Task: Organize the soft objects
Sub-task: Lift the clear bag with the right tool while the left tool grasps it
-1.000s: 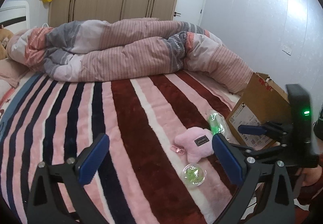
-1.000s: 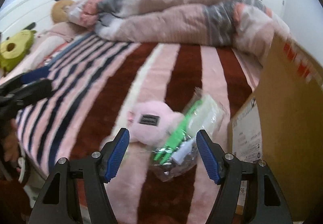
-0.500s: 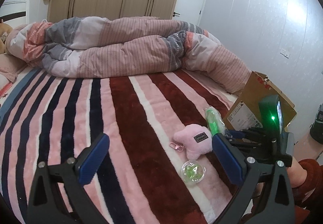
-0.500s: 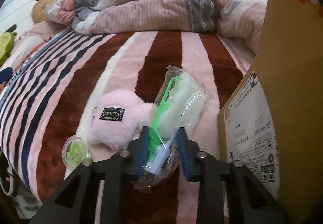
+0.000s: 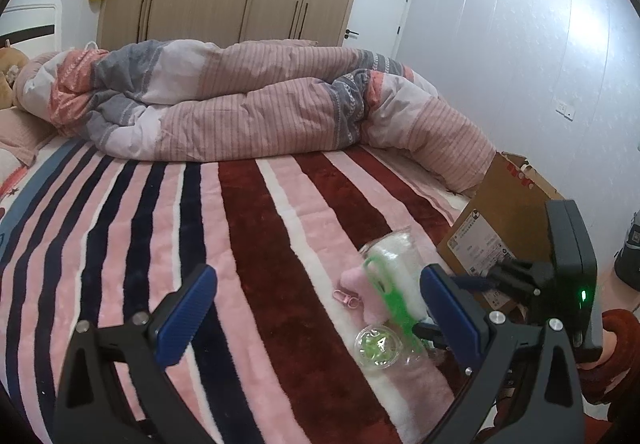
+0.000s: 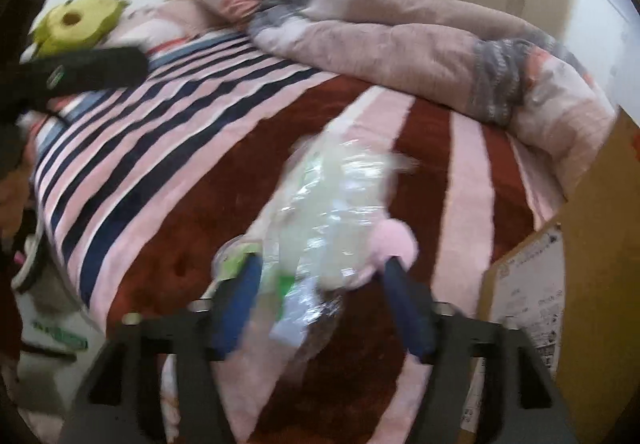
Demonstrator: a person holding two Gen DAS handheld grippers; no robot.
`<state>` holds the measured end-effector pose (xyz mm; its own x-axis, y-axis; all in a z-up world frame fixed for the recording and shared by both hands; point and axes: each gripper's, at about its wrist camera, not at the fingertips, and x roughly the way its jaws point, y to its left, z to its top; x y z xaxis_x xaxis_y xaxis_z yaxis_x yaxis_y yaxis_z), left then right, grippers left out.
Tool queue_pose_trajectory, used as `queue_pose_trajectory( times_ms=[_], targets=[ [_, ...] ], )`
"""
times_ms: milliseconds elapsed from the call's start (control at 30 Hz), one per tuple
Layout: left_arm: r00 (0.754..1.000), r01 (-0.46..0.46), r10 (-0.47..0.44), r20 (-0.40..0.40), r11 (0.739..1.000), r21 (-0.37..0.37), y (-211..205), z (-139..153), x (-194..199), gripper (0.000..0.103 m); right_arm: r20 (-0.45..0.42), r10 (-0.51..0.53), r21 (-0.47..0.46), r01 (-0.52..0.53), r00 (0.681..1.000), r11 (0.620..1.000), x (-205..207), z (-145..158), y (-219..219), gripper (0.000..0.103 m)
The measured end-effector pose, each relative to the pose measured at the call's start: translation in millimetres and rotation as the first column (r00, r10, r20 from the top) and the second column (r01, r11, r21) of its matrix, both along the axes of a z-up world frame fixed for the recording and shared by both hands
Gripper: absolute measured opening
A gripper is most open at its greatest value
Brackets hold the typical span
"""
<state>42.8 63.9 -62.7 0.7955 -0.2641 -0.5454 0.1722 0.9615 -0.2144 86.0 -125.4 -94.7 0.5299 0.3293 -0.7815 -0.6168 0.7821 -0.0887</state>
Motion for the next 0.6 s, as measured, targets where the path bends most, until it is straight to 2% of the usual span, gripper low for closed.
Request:
queue_pose_trajectory(
  times_ms=[67, 167, 300, 333, 367, 400, 500, 600],
  targets=[
    [1.000, 0.002, -0.002, -0.003, 1.000, 0.003, -1.9, -0.1, 0.5, 0.101, -0.045, -0.037, 0.030, 0.038, 0.998, 0.999, 10.4, -2.5, -4.3, 0.067],
    [1.000, 0.003, -0.003, -0.007, 1.000, 0.010, -3.7, 0.6, 2.6, 0.101, -0.123, -0.031, 0.073, 0.040, 0.992, 0.997, 21.4, -6.8, -6.9, 0.067],
    [1.000, 0.005, -0.005, -0.011, 1.000, 0.003, -3.5, 0.0, 3.0, 0.101, -0.118, -0.014, 0.055, 0.020, 0.993, 0.998, 28.9, -8.8, 0.5, 0.065],
    [1.000, 0.005, -0.005, -0.013, 1.000, 0.001, -4.0, -0.6, 3.3, 0.101, -0.127, -0.007, 0.046, 0.012, 0.992, 0.999, 30.7, -10.1, 3.2, 0.061],
    [1.000, 0.006, -0.006, -0.015, 1.000, 0.001, -4.5, -1.0, 3.7, 0.101, -0.145, -0.005, 0.033, 0.010, 0.989, 0.999, 32.9, -12.8, 5.5, 0.045],
    [1.000, 0.007, -0.007, -0.018, 1.000, 0.002, -4.7, -1.7, 4.1, 0.101, -0.165, -0.007, 0.020, 0.010, 0.986, 1.000, 35.4, -15.9, 7.6, 0.034],
    [0.999, 0.016, -0.016, -0.030, 1.000, 0.000, -6.3, -4.1, 6.0, 0.101, -0.161, -0.013, 0.012, 0.015, 0.987, 1.000, 36.1, -17.7, 6.4, 0.026],
    [0.998, 0.033, -0.033, -0.044, 0.999, -0.009, -8.4, -6.2, 8.0, 0.101, -0.146, -0.001, 0.046, 0.008, 0.989, 0.999, 31.6, -9.7, 2.1, 0.021]
  ],
)
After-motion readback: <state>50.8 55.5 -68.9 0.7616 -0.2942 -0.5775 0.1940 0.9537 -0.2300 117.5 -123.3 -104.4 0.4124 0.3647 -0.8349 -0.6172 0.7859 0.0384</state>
